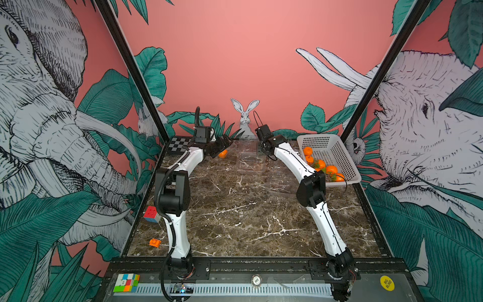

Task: Take oranges out of containers
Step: Move the packing box to the center of the board.

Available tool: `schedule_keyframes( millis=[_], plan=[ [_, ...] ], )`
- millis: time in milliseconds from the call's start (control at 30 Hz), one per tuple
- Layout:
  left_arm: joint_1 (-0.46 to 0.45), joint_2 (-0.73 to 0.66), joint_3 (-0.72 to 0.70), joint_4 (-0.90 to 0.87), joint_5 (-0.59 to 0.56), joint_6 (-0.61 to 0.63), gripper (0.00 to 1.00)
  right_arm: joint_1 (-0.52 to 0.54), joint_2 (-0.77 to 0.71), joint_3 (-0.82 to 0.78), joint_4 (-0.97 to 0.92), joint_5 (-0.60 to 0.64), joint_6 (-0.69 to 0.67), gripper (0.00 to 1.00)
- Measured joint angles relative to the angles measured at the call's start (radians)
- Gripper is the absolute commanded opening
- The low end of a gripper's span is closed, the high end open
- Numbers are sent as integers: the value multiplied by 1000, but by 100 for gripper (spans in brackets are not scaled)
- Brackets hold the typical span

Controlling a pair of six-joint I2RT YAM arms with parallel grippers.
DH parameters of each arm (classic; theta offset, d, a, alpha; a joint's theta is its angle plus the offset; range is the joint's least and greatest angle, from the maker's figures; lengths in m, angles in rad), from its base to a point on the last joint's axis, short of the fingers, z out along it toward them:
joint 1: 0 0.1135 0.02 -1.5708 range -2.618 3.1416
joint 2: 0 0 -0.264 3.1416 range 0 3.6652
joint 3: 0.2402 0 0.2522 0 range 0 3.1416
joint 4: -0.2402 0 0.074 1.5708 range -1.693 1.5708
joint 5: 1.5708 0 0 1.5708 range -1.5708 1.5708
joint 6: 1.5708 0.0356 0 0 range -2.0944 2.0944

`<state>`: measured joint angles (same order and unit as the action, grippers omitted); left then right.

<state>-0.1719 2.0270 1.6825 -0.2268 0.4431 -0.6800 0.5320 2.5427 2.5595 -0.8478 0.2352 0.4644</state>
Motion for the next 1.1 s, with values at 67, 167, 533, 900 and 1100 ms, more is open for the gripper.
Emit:
schedule_keyframes(
  millis=[67,167,533,900,1100],
  plan=[
    [1,2,26,1,-11,12,99,1,0,6,2,-11,2,52],
    [1,21,85,18,-29,31,99,4,-5,13,10,-31,5,72],
    [0,375,447,136,-47,54,99,55,-212,-133,88,-138,10,98],
    [-8,576,678,58,-72,158,93,74,-328,-364,206,-215,26,99],
    [-23,498,571,7,-122,254,93,71,-328,-405,238,-233,42,98]
  ],
)
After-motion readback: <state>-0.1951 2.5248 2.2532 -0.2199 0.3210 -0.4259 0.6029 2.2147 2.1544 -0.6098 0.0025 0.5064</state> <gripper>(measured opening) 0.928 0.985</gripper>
